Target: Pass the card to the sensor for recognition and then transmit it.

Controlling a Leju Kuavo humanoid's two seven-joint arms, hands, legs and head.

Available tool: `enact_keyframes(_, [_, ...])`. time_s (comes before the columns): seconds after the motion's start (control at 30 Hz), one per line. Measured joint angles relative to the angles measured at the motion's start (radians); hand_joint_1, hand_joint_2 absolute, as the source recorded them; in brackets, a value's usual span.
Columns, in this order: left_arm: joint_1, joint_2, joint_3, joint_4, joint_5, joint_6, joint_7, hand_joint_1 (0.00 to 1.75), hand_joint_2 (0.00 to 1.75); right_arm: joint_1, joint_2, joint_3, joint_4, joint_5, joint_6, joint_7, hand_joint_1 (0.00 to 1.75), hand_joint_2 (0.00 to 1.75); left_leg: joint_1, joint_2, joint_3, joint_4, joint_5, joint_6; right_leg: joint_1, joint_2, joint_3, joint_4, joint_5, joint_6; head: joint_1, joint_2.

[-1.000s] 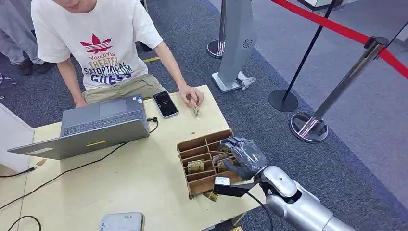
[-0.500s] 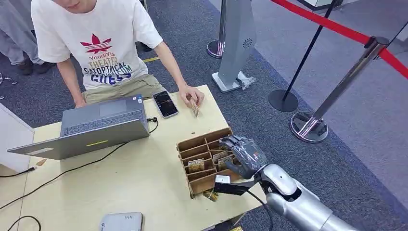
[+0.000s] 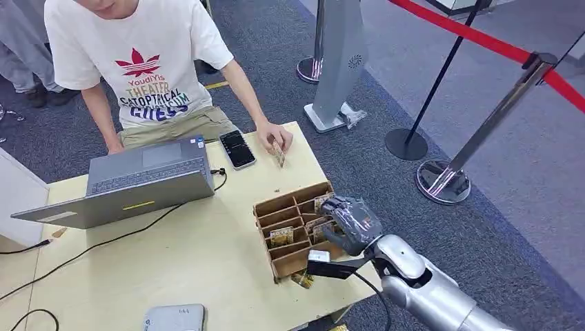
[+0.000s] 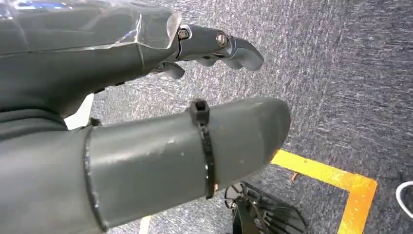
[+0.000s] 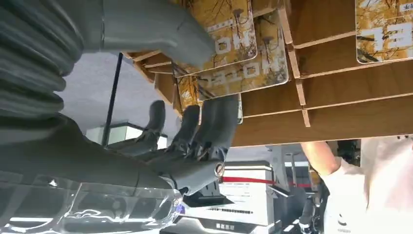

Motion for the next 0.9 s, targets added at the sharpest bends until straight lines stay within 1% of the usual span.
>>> enact_keyframes(0.03, [0.000,0.000,0.000,0.000,0.000,0.000,-0.001,0.00,0.00,0.001,-0.001,0.000,0.000,0.000,0.000,0.001,1.08,1.75,0.000,0.000,0.000,0.000,0.000,0.000,0.000,0.000,0.000,0.000,0.000,0.000,0.000,0.000])
enact_keyframes(0.1, [0.000,0.000,0.000,0.000,-0.002,0.000,-0.001,0.00,0.00,0.004,-0.003,-0.001,0.000,0.000,-0.001,0.005,1.19,1.75,0.000,0.000,0.000,0.000,0.000,0.000,0.000,0.000,0.000,0.000,0.000,0.000,0.000,0.000])
enact_keyframes(0.13, [0.000,0.000,0.000,0.000,-0.003,-0.001,-0.001,0.00,0.00,0.006,-0.006,-0.002,-0.001,0.000,-0.001,0.006,1.19,1.75,0.000,0.000,0.000,0.000,0.000,0.000,0.000,0.000,0.000,0.000,0.000,0.000,0.000,0.000])
enact_keyframes(0.17, [0.000,0.000,0.000,0.000,-0.003,-0.001,-0.001,0.00,0.00,0.009,-0.008,-0.003,-0.002,0.000,-0.001,0.008,1.22,1.75,0.000,0.000,0.000,0.000,0.000,0.000,0.000,0.000,0.000,0.000,0.000,0.000,0.000,0.000])
enact_keyframes(0.2, [0.000,0.000,0.000,0.000,-0.004,-0.002,-0.001,0.00,0.00,0.013,-0.010,-0.004,-0.005,0.000,-0.002,0.010,1.29,1.75,0.000,0.000,0.000,0.000,0.000,0.000,0.000,0.000,0.000,0.000,0.000,0.000,0.000,0.000])
enact_keyframes(0.23, [0.000,0.000,0.000,0.000,-0.004,-0.002,-0.001,0.00,0.00,0.015,-0.012,-0.005,-0.009,0.000,-0.002,0.011,1.27,1.75,0.000,0.000,0.000,0.000,0.000,0.000,0.000,0.000,0.000,0.000,0.000,0.000,0.000,0.000])
enact_keyframes(0.33, [0.000,0.000,0.000,0.000,-0.005,-0.003,-0.001,0.00,0.00,0.021,-0.018,-0.008,-0.016,0.000,-0.002,0.015,1.33,1.75,0.000,0.000,0.000,0.000,0.000,0.000,0.000,0.000,0.000,0.000,0.000,0.000,0.000,0.000])
enact_keyframes(0.47, [0.000,0.000,0.000,0.000,-0.005,-0.003,0.000,0.00,0.00,0.025,-0.023,-0.009,-0.024,0.000,-0.001,0.019,1.33,1.75,0.000,0.000,0.000,0.000,0.000,0.000,0.000,0.000,0.000,0.000,0.000,0.000,0.000,0.000])
enact_keyframes(0.6, [0.000,0.000,0.000,0.000,-0.004,-0.003,0.001,0.00,0.00,0.027,-0.023,-0.010,-0.028,0.001,0.000,0.026,1.40,1.75,0.000,0.000,0.000,0.000,0.000,0.000,0.000,0.000,0.000,0.000,0.000,0.000,0.000,0.000])
enact_keyframes(0.9, [0.000,0.000,0.000,0.000,-0.012,-0.010,0.000,0.00,0.00,0.028,-0.029,-0.020,-0.034,-0.004,0.014,0.026,1.41,1.75,0.000,0.000,0.000,0.000,0.000,0.000,0.000,0.000,0.000,0.000,0.000,0.000,0.000,0.000])
